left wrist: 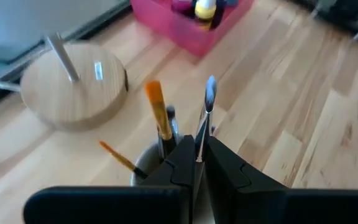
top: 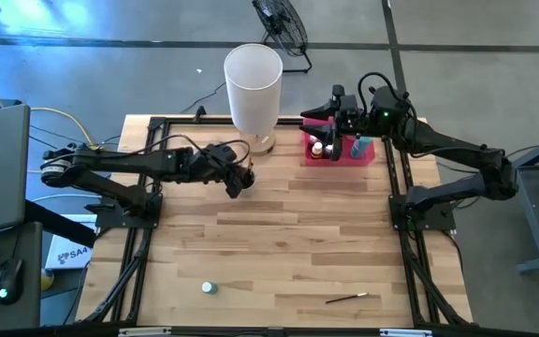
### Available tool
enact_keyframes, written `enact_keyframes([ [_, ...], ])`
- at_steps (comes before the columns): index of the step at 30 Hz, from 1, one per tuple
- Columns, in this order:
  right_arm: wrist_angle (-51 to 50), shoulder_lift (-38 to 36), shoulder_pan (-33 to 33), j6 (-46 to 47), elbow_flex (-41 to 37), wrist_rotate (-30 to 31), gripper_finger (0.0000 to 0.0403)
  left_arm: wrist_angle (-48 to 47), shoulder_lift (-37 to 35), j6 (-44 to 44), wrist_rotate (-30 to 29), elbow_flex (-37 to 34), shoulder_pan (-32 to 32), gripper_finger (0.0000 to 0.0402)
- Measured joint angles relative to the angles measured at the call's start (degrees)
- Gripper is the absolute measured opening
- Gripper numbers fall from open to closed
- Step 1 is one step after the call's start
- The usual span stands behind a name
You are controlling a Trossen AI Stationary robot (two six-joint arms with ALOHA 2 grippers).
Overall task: Pick & Place Paint Supplies
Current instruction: Put the silver eyeshadow brush into the white cup
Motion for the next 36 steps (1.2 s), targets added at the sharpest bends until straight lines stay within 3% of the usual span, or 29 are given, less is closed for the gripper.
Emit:
enact_keyframes([
  [21, 0.37, 0.02, 0.07, -1.31, -0.02, -0.03, 0.0160, -2.18, 2.42, -2.52, 2.30, -0.07, -0.74, 0.0018],
  [36, 0.44, 0.02, 0.07, -1.31, -0.02, -0.24, 0.0160, -2.32, 2.40, -2.28, -0.14, -0.07, -0.74, 0.0087],
])
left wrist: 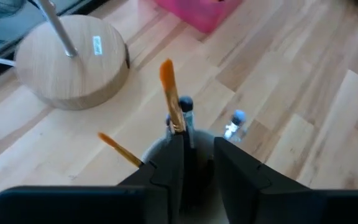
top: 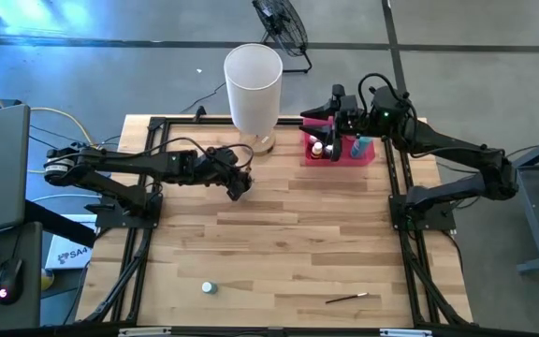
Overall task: Pick & Place Paint Supplies
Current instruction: Put the silver eyeshadow brush into the white cup
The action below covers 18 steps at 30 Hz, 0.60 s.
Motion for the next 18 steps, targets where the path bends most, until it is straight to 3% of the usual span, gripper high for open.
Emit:
enact_keyframes([
  [7, 0.00, 0.00, 0.00, -0.18, 0.00, 0.00, 0.0160, 3.21, -0.02, -0.16, -2.45, 0.00, 0.02, 0.0106],
  [18, 0.02, 0.00, 0.00, -3.27, 0.00, 0.20, 0.0160, 10.17, -2.31, 7.34, -0.17, 3.60, 0.00, 0.0103],
])
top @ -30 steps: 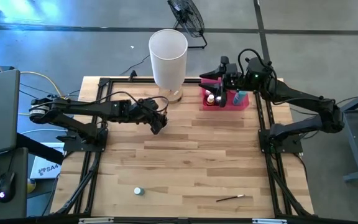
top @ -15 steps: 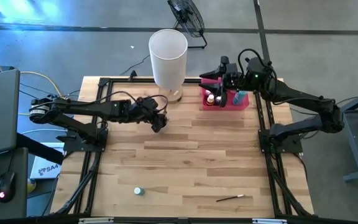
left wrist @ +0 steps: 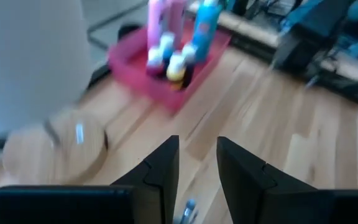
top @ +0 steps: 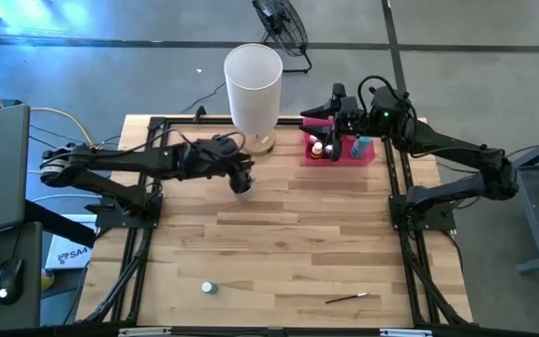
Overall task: Pick & Place Paint Supplies
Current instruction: Put the silver eyeshadow brush into the white cup
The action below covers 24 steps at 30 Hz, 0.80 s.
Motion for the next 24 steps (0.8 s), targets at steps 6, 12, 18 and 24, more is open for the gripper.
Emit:
enact_keyframes([
  [6, 0.49, 0.00, 0.00, -2.74, 0.00, 0.04, 0.0160, -0.65, -1.39, 4.69, 0.99, 4.36, -0.21, 0.0103],
  [12, 0.50, -0.14, -0.66, -4.49, 0.00, 2.92, 0.0160, -3.30, -4.28, 11.33, -6.10, 5.65, -5.62, 0.0098],
  [18, -3.73, -2.20, -2.83, -3.97, 0.00, 8.04, 0.0160, -10.23, -12.73, 4.74, -15.53, 5.69, -16.24, 0.0063],
  [24, -6.72, -2.12, -4.09, -4.38, 0.00, 5.21, 0.0160, -9.77, -15.89, 5.57, -24.24, 5.69, -25.00, 0.0032],
])
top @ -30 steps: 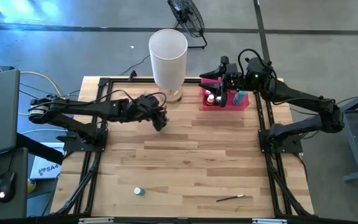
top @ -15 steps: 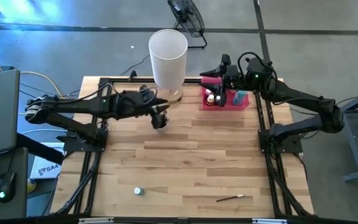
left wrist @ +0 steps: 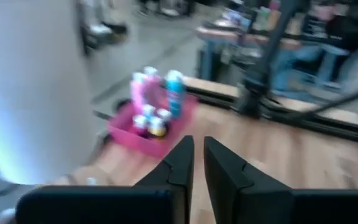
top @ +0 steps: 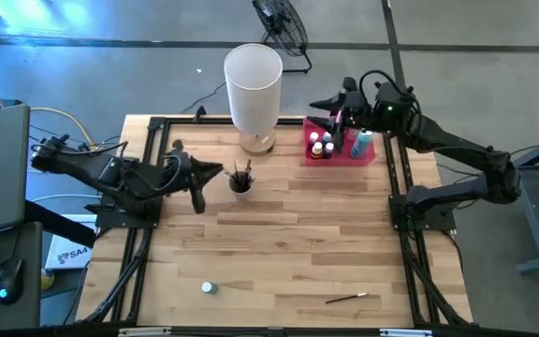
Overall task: Pick & Place Paint Supplies
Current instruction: Put the silver eyeshadow brush into the white cup
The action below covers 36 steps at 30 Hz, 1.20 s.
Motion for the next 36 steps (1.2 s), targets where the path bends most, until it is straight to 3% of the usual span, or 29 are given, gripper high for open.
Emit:
enact_keyframes([
  [4, -0.65, 0.59, -0.05, -0.08, 0.00, -7.57, 0.0160, -0.21, 0.07, 1.25, -8.10, 0.02, -1.85, 0.0019],
  [8, -3.37, -0.52, 1.76, -0.28, 0.00, -8.59, 0.0160, -0.27, 0.07, 0.44, -8.52, 0.02, -2.08, 0.0015],
  [12, -6.24, -4.05, 5.58, 1.95, 0.00, -5.07, 0.0160, -1.19, 0.07, 0.41, -6.21, 0.02, -2.04, 0.0014],
  [16, -8.19, -8.61, 12.03, 7.76, 0.00, 2.15, 0.0160, -2.21, 0.10, 0.40, -5.58, 0.00, -2.04, 0.0014],
  [20, -8.27, -12.32, 21.00, 16.26, 0.00, 7.75, 0.0160, -3.72, 0.09, 0.39, -2.50, 0.00, -2.00, 0.0014],
  [27, -13.22, -12.49, 40.08, 28.05, 0.02, 21.41, 0.0160, -5.85, 0.09, -1.08, 7.57, 0.00, -2.00, 0.0014],
  [32, -29.38, -10.88, 50.22, 50.56, 0.04, 32.58, 0.0160, -7.04, 0.09, -2.22, 12.77, 0.00, -2.02, 0.0014],
  [36, -41.81, -7.75, 54.49, 73.41, 0.04, 32.81, 0.0160, -7.54, 0.11, -2.63, 13.45, 0.00, -2.02, 0.0014],
])
